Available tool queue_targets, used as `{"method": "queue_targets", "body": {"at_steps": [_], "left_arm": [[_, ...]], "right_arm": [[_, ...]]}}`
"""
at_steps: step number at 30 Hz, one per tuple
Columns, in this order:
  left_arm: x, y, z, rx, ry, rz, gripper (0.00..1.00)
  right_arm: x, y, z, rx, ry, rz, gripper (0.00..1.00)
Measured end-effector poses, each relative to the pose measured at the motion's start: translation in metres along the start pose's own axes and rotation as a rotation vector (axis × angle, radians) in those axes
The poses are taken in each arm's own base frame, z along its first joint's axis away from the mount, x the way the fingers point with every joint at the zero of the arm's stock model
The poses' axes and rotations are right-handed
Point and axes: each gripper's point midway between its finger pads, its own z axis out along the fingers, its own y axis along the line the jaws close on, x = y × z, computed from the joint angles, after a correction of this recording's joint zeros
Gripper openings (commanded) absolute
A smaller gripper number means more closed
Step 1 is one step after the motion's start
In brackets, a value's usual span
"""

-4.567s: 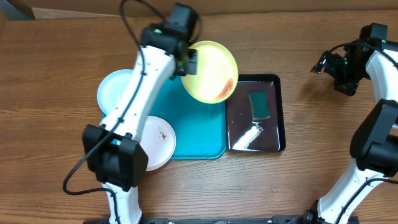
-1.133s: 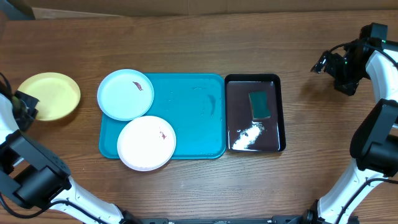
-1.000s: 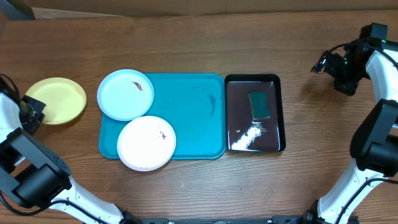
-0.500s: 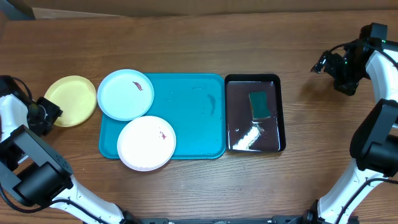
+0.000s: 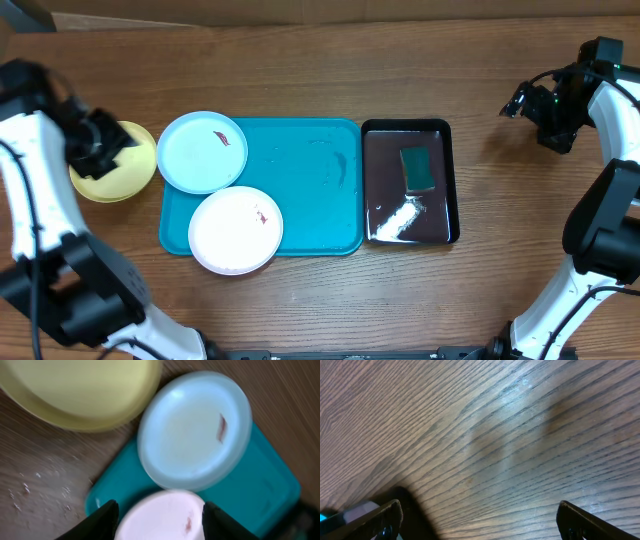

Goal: Clean dirty plates on tray and stack at the side
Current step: 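Move the left gripper to the white plate's near rim and grasp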

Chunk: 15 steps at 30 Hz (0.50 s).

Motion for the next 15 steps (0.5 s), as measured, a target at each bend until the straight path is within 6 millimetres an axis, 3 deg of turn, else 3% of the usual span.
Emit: {"method": "queue_targets", "body": {"at_steps": [6,10,15], "left_arm": [[0.058,-0.061,-0.028,0.007,0.015,0.211,0.52],[0.085,-0.078,-0.032,-0.042,0.027,0.314,0.51],[0.117,-0.09,-0.037,-0.093,0.049,0.398,0.41]], "right_arm": [[0.0,0.0,0.0,0.0,0.0,0.0,1.0],[0.0,0.0,0.0,0.0,0.0,0.0,1.0],[0.0,0.0,0.0,0.0,0.0,0.0,1.0]]}}
